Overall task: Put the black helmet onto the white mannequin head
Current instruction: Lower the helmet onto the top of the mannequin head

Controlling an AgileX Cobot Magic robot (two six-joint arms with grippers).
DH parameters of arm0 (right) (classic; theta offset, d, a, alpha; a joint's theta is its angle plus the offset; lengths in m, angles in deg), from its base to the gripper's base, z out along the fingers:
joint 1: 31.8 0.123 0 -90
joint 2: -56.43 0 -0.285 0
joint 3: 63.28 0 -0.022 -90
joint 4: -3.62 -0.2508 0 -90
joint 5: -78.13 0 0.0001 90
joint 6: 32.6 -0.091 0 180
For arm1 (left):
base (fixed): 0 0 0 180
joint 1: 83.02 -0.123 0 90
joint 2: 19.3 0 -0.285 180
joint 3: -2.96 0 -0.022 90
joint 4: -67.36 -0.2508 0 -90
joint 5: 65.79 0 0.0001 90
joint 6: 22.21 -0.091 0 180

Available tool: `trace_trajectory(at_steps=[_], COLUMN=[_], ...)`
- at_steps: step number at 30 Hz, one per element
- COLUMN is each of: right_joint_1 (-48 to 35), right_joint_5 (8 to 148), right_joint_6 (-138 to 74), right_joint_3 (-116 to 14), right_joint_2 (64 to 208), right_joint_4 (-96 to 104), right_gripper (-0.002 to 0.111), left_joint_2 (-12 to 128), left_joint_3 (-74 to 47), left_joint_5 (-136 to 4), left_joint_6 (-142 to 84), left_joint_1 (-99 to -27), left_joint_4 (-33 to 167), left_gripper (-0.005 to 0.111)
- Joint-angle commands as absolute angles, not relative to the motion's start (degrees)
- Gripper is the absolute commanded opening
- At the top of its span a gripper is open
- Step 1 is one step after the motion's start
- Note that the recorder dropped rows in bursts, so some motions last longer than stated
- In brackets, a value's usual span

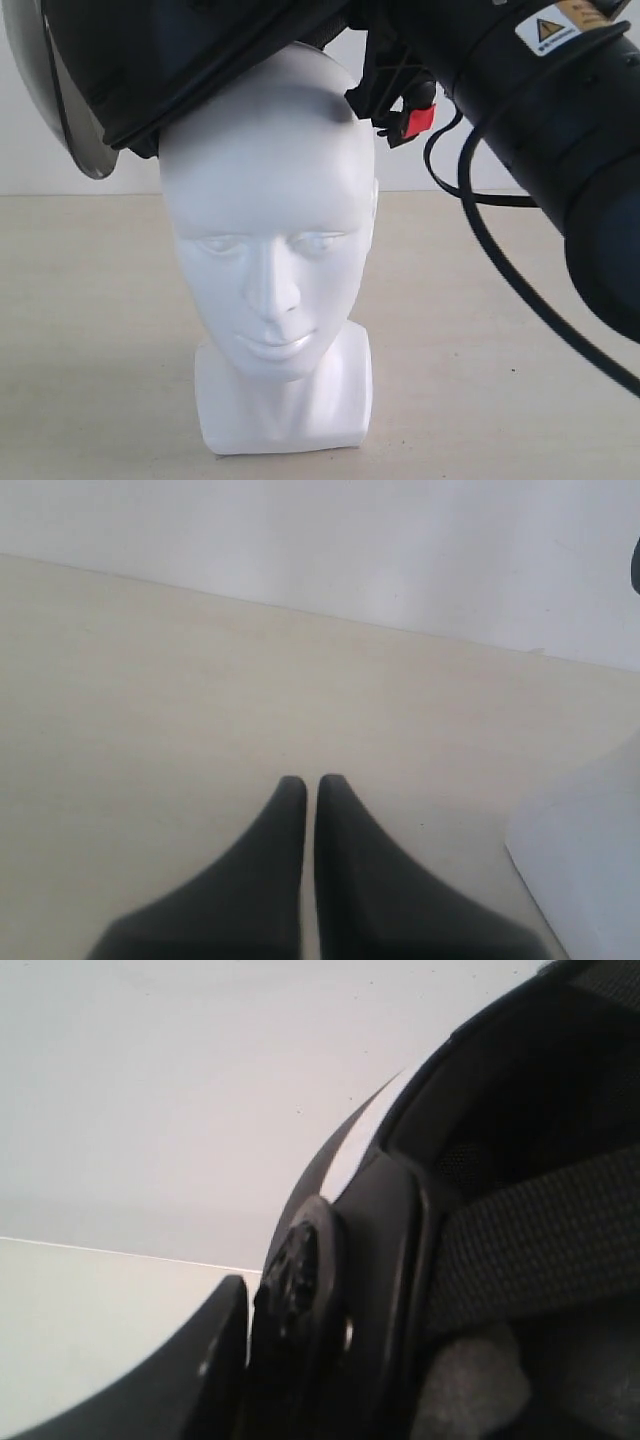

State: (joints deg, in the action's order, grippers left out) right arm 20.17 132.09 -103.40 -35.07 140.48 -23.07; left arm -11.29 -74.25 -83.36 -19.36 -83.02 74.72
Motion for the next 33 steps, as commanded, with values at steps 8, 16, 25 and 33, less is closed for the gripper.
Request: trace_trajectory(at_steps=[8, 16, 25, 33], right_joint_1=[20.1, 20.1, 20.1, 20.1], right_joint_5=[132.7, 130.9, 129.0, 126.8], right_joint_6=[-99.1, -98.5, -96.3, -95.8], right_joint_3=[-35.4, -35.3, -35.3, -35.3], right_joint_2=[139.3, 139.3, 139.3, 139.3], right_joint_4=[-27.6, -28.2, -28.3, -28.3], right_gripper=[0.0, 0.0, 0.0, 0.0], left_joint_2=[-11.5, -11.5, -11.5, -11.5], left_joint_3=[-74.3, -74.3, -74.3, -74.3], left_joint_5=[-83.4, -83.4, -83.4, -83.4], left_joint_6=[-18.8, -18.8, -18.8, -18.8], left_joint_1=[-82.7, -82.7, -82.7, -82.7], left_joint_4=[74.4, 74.4, 74.4, 74.4], left_gripper=[0.004, 0.004, 0.004, 0.004])
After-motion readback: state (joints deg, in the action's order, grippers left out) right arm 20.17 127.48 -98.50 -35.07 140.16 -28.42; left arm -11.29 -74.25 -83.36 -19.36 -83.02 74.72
